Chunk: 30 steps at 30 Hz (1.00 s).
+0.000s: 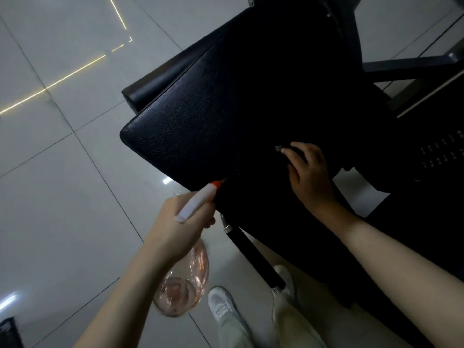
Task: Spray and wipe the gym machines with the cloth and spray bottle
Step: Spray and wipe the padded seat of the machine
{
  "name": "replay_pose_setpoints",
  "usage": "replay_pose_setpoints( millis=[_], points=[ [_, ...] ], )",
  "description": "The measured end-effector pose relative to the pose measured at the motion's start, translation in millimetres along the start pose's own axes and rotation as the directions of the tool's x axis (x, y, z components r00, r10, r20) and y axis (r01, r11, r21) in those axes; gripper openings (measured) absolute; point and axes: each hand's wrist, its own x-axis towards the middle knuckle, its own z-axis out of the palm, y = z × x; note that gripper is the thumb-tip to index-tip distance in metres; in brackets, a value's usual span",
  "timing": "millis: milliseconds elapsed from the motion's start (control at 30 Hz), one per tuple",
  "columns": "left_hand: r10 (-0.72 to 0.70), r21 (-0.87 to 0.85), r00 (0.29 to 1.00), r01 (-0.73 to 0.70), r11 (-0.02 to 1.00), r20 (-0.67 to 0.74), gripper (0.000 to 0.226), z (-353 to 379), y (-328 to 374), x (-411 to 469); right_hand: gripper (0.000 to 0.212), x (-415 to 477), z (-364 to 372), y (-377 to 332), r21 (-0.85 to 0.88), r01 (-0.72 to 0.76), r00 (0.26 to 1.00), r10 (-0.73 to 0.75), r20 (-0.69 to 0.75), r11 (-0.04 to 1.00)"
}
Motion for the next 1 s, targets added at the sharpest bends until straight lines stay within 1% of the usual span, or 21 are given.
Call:
replay_pose_setpoints(
  millis=[67,133,200,300,400,500,567,667,733,833,1000],
  points=[
    [0.032,0.003,0.999,-0.032,0.999,-0.016,0.057,-1,11,5,0.028,-7,-1,4,-0.028,-0.048,0.999,0.048,-0.015,0.998],
    [0.054,0.002,0.998,-0.054,0.999,-0.021,0.06,-2,20,10,0.029,-8,0,2,-0.056,-0.038,0.999,0.036,-0.021,0.998],
    [0.081,0.021,0.997,-0.081,0.997,-0.012,0.06,-2,28,15,0.029,-6,1,1,-0.052,-0.05,0.998,0.049,-0.029,0.997],
    [0.109,0.017,0.994,-0.109,0.994,0.01,0.065,-2,40,23,0.03,-6,-1,-1,-0.027,-0.051,0.998,0.05,-0.032,0.998],
    [0.139,0.022,0.99,-0.139,0.99,-0.02,0.06,3,54,31,0.03,-7,-3,-1,-0.035,-0.05,0.999,0.05,-0.007,0.998],
    [0.111,0.011,0.994,-0.11,0.994,-0.013,0.056,12,67,39,0.03,-6,-1,-2,-0.034,-0.057,0.998,0.057,-0.008,0.998],
    [0.136,0.062,0.991,-0.137,0.989,0.014,0.052,15,72,46,0.029,-6,0,-2,-0.017,-0.055,0.998,0.055,-0.027,0.998],
    [0.184,0.173,0.982,-0.19,0.966,0.053,0.034,19,81,60,0.03,-6,0,-2,0.002,-0.059,0.998,0.059,-0.035,0.998],
    [0.18,0.194,0.982,-0.188,0.963,0.058,0.036,24,89,69,0.031,-8,0,0,0.008,-0.071,0.997,0.072,-0.014,0.997],
    [0.204,0.215,0.978,-0.207,0.954,0.038,0.046,26,101,77,0.03,-8,0,-1,0.011,-0.082,0.997,0.082,0.015,0.997],
    [0.271,0.375,0.959,-0.281,0.883,0.082,0.046,16,118,94,0.032,-9,-2,-3,-0.008,-0.088,0.995,0.088,0.044,0.996]
  ],
)
